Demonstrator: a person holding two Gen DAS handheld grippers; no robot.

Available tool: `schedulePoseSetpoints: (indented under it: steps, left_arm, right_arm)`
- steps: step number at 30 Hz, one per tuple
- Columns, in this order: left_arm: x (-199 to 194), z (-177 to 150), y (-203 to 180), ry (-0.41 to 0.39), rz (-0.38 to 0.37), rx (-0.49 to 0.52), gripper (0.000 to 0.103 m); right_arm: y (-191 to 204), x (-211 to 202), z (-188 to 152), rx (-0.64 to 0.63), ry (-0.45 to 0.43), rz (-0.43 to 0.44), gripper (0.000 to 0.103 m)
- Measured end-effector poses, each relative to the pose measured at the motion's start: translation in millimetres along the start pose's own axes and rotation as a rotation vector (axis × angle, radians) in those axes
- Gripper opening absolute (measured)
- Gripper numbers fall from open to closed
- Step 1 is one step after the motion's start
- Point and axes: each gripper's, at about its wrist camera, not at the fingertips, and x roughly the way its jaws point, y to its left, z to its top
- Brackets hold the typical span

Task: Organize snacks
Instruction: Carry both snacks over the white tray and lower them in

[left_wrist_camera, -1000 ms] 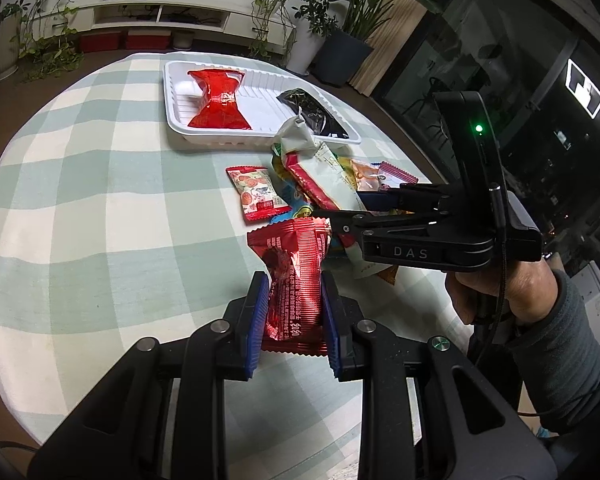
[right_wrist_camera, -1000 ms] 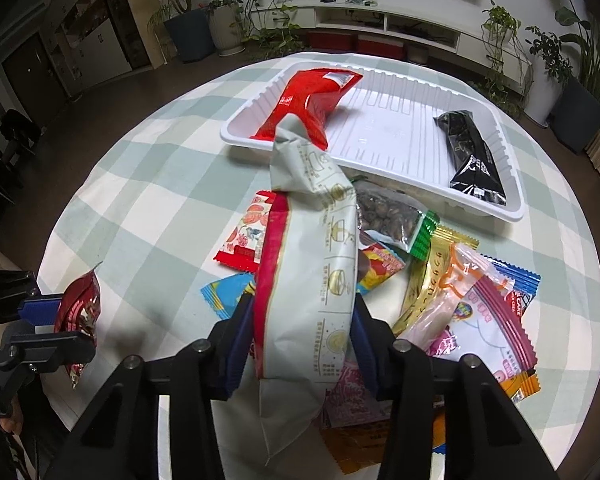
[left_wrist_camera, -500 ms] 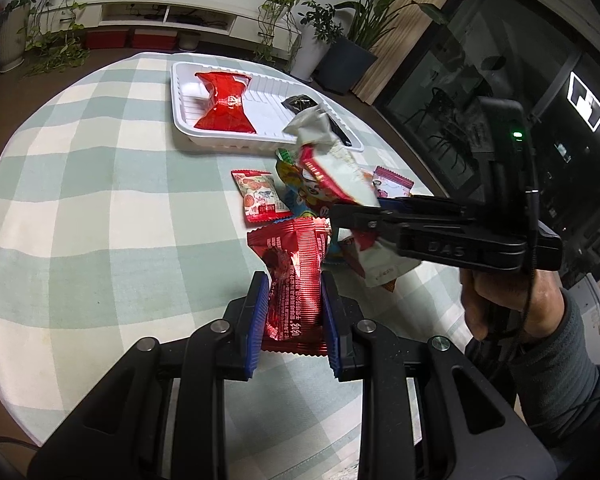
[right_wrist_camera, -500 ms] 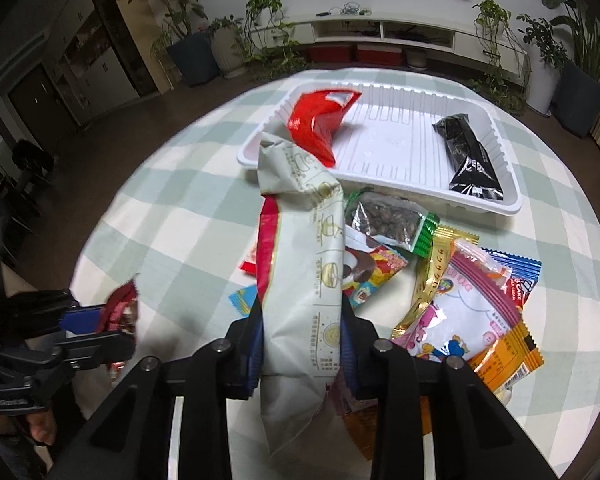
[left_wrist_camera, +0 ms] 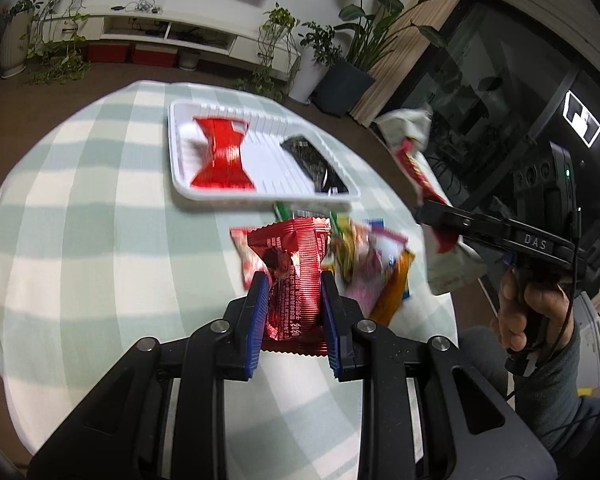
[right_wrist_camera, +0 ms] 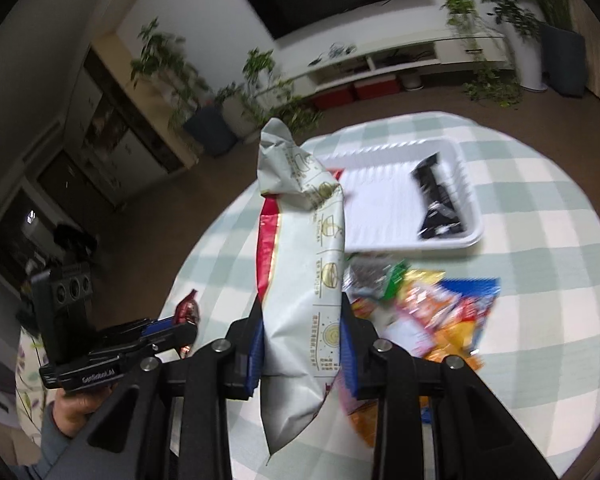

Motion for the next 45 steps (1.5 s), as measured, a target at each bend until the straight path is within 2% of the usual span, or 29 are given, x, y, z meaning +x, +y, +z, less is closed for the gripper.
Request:
schedulePoseSetpoints:
  steps: [6,11,16,20,28,33,40,45]
  left_arm:
    - [9.8,53.1,-9.2,-0.024,0.030,0.051,0.023]
    - [41.9,104.8,-18.9,-0.012,0.045,0.083,0.023]
    - [83.6,140.5,-22.3,0.012,0.074,0.096,0.023]
    - [114.5,157.0,-18.5,0.029,0.101,0.093,0.023]
    - [174.6,159.0,-7.2,0.090,0.160,0.112,0.024]
    - [202.9,153.3,2.9,0.124,0.224,0.123,0.024]
    - [219.8,146.9,10.2,0.135,0.250,0.140,0.025]
    - [227.7,143.2,9.6,0.137,0.266,0.156,0.026]
  right_arm:
    - [-39.7,-24.2,37.3,0.066,-0.072,-0.050,0.034]
    - [-52.2,-23.5,71.2,0.054,-0.096,-0.067,0.034]
    - [-55.1,3.7,102.2,0.024,-0.069,-0.061,0.034]
    - [-54.2,37.6,116.2,-0.004,-0.022,-0.074,0.034]
    - [-60.9,98.4,125.0,-0.035,0.080,-0.102,0.034]
    - [-66.3,130.5,122.3,-0.042,0.149,-0.137,0.034]
    - [-78.8,161.7,113.2,-0.043,0.225,-0.180,0.034]
    - [-83.0,169.8,105.7,-0.037,0.247,-0.187,0.034]
